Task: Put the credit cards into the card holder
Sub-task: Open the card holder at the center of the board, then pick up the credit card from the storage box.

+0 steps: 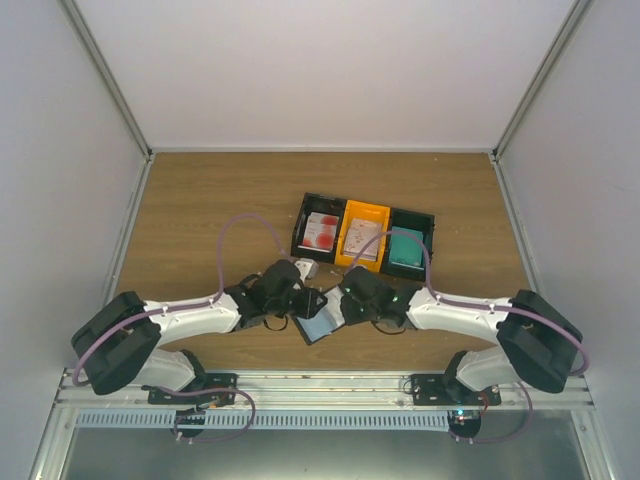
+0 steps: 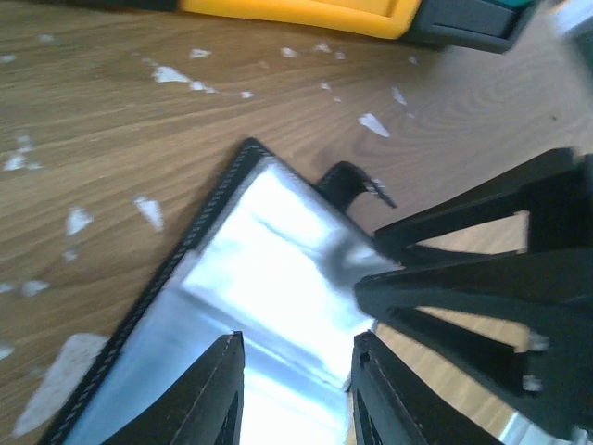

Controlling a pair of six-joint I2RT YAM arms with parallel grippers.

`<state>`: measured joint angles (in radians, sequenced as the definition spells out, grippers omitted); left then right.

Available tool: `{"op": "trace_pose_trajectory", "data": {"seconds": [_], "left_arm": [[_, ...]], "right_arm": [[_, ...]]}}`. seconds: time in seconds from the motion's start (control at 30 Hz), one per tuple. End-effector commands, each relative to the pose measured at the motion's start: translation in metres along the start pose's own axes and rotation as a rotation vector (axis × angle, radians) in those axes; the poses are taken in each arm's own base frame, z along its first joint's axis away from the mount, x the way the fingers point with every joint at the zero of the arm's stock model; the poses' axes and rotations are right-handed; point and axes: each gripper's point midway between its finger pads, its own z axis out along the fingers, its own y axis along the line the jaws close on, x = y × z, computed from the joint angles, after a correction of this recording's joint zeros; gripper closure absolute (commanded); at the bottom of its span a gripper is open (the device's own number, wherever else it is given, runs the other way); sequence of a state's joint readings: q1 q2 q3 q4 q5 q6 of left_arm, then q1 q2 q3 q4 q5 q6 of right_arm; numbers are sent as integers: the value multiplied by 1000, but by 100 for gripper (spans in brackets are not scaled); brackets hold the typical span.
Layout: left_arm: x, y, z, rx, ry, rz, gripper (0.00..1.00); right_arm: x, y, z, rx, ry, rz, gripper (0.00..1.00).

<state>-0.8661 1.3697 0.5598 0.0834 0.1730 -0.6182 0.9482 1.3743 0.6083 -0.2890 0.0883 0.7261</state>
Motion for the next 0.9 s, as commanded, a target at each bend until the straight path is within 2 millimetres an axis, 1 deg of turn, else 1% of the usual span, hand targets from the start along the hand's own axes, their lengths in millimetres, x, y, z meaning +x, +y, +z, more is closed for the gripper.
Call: {"op": "trace_pose_trajectory", "data": {"seconds": [0.0, 0.13, 0.17, 0.27, 0.33, 0.4, 0.53, 0.57, 0.63, 0.7, 0.77, 0.87], "left_arm": [[1, 29, -11, -111, -23, -67, 64], [7, 41, -20, -131, -8, -115, 62], [7, 42, -21, -124, -8, -123, 61], [5, 35, -24, -61, -8, -127, 61], [5, 28, -23, -24, 11, -116, 60], [-1, 18, -21, 17, 4, -102, 61], [-6, 13, -17, 34, 15, -103, 62], [-6, 12, -17, 36, 18, -109, 62], [-6, 14, -13, 31, 28, -126, 62], [-4, 20, -9, 14, 44, -154, 62], [-5, 31, -7, -12, 51, -194, 63], [-8, 40, -7, -13, 54, -228, 64]], "right_arm": [[-33, 12, -14, -25, -58, -25, 68], [-53, 19, -24, -71, -73, -38, 66], [-61, 22, -29, -91, -86, -43, 65], [-81, 24, -37, -119, -101, -83, 62], [-93, 19, -39, -103, -97, -117, 60], [-106, 9, -40, -97, -94, -144, 58], [-129, -13, -41, -68, -84, -220, 57], [-131, -14, -40, -78, -80, -253, 56], [-134, -18, -35, -60, -64, -333, 50], [-131, -23, -25, -48, -33, -405, 44], [-127, -29, -13, -43, 11, -443, 42], [-126, -35, 2, -30, 67, -487, 41]]}}
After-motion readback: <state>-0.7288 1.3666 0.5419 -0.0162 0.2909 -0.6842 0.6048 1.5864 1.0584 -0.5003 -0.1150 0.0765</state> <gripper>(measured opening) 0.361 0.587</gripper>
